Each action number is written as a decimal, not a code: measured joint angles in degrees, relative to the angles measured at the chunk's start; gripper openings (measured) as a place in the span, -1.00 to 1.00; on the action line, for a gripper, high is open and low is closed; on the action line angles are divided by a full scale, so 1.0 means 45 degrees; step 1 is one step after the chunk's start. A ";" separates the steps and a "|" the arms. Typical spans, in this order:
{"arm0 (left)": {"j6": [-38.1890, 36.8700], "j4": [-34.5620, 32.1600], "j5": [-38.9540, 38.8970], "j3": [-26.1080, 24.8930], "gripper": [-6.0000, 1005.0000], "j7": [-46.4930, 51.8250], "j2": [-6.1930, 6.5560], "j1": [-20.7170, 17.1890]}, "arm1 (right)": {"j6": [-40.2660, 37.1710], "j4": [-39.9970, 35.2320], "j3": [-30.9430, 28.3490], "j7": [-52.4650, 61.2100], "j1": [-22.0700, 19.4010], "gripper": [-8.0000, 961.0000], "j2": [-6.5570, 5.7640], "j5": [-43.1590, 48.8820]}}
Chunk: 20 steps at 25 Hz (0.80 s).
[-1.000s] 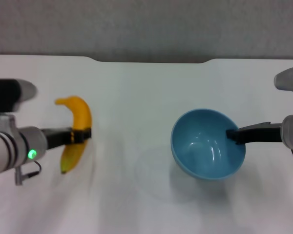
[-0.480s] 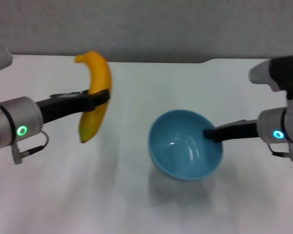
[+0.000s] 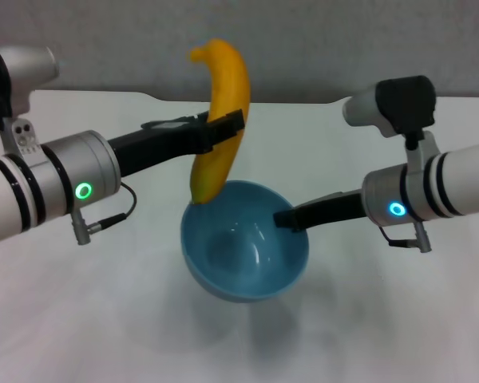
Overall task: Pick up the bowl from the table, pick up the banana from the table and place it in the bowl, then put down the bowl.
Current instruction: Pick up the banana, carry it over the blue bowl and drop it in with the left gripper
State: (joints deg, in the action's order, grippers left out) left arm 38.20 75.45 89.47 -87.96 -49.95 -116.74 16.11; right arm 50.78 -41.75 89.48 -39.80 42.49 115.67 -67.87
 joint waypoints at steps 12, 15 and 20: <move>0.0260 -0.2519 -0.2946 0.0308 -0.02 -0.2408 0.0004 0.0534 | 0.0114 0.0036 -0.0599 0.0000 0.0344 -0.91 -0.0162 0.0006; 0.0443 -0.2668 -0.3124 0.0394 0.00 -0.2630 0.0007 0.0608 | 0.0184 0.0071 -0.0988 0.0001 0.0311 -0.91 -0.0186 0.0279; 0.0687 -0.3264 -0.3871 0.0504 0.02 -0.3600 -0.0016 0.0706 | 0.0464 0.0076 -0.1974 0.0000 0.0360 -0.91 -0.0193 0.1158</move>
State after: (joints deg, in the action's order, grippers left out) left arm 41.29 60.76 72.04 -85.69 -66.15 -116.81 19.29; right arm 52.87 -41.41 80.60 -39.80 44.11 114.80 -62.66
